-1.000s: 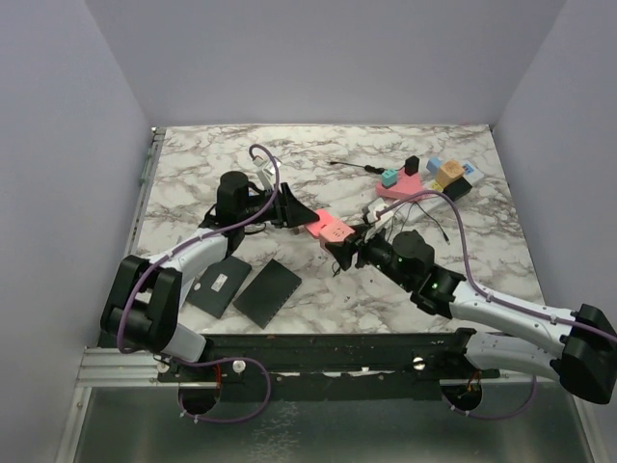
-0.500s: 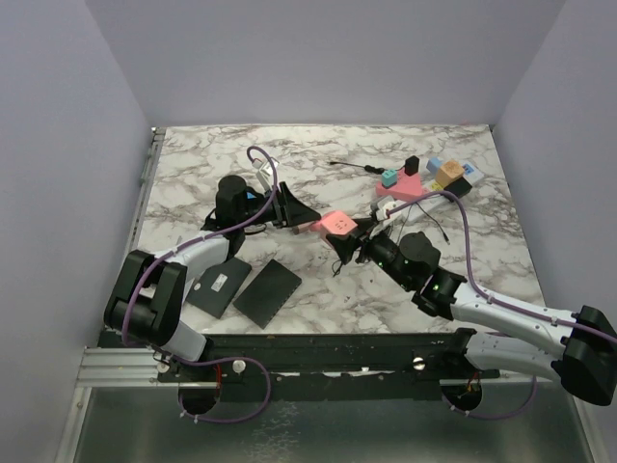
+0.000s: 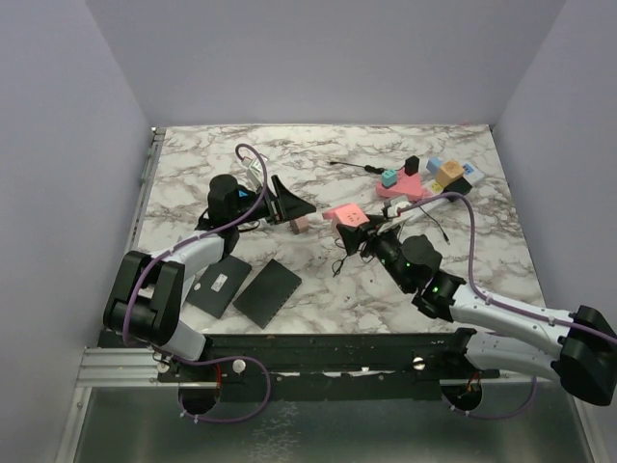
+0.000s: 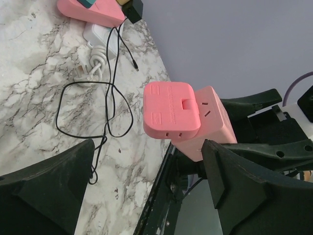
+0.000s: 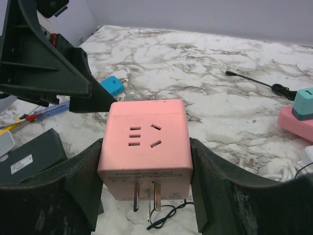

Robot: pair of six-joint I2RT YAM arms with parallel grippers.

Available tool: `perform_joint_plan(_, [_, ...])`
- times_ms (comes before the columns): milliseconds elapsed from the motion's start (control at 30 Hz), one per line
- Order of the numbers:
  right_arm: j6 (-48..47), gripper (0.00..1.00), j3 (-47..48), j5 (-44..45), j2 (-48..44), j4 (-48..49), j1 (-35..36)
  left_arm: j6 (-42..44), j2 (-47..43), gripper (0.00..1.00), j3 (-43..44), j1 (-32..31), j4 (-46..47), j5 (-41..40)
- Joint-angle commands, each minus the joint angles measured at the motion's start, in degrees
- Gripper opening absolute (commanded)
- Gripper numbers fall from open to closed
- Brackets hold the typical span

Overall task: Pull the plug off the socket
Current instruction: Remove the plug from the socket.

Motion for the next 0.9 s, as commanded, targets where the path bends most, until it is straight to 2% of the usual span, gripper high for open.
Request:
perform_joint_plan(0, [3.11, 0.01, -0.31, 3.54, 2.62, 10.46, 0.46, -4.11, 0.33, 0.98, -0.47, -0.23, 2.25, 0.37])
perform_joint_plan(167, [5.57, 0.01, 0.24, 2.27, 8.23, 16.84, 0.54, -11.09, 4.56, 0.99, 0.13, -0.53, 4.17, 2.04])
perform_joint_plan(433, [4.68, 0.01, 1.47, 1.86, 14.70, 22.61, 1.21, -17.04, 6.28, 0.99, -1.52, -0.78, 9.63, 1.29])
perform_joint_plan(600, [4.79, 0.01, 2.17, 0.99, 17.36, 24.83, 1.47, -21.63, 8.16, 0.99, -2.52, -0.78, 15.35, 1.92])
perform_joint_plan(867, [6.32, 0.01, 2.13, -0.60, 18.55, 22.74, 3.45, -22.00, 7.70, 0.99, -3.24, -0.01, 16.31, 0.77])
